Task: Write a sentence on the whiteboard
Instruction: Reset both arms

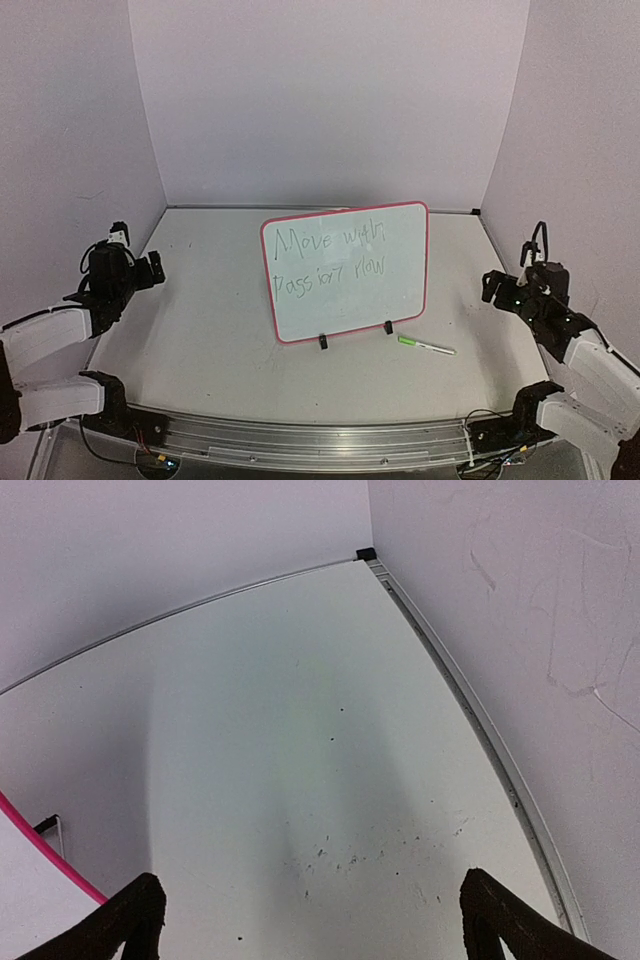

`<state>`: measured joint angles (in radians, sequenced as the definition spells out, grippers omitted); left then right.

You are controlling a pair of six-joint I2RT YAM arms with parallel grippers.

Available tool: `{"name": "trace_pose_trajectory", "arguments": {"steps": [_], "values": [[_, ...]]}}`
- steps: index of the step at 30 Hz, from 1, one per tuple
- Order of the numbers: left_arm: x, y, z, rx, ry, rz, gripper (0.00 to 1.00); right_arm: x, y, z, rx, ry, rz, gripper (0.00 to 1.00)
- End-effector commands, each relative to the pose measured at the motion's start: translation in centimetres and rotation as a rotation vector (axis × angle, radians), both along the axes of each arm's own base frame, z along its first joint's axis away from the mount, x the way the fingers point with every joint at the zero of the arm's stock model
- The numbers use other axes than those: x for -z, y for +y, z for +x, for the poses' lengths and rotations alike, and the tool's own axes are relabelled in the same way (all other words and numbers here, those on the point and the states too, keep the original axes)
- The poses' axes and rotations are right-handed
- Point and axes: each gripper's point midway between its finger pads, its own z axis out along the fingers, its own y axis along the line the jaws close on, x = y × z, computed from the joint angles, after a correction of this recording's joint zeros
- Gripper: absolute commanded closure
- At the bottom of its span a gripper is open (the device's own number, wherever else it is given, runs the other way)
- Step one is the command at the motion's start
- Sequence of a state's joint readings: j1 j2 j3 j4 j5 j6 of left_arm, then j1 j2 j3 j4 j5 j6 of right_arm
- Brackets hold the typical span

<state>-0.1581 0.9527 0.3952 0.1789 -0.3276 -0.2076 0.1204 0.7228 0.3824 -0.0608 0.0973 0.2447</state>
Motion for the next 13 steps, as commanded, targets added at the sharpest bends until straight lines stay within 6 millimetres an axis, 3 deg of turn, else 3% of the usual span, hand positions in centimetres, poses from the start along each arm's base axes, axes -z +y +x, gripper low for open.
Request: {"name": "trace_pose_trajectory", "arguments": {"steps": [1,13], "values": [[-2.1,0.5,0.3,-0.027,-0.127,0.011,0.01,-1.5,-1.4,0.4,0.062,-0.119,-0.053,0.02],[-0.9,1.1,-0.1,-0.053,-0.102,0.028,0.01,-2.0,-1.5,-0.1,0.057,-0.156,-0.069,0.02]]}}
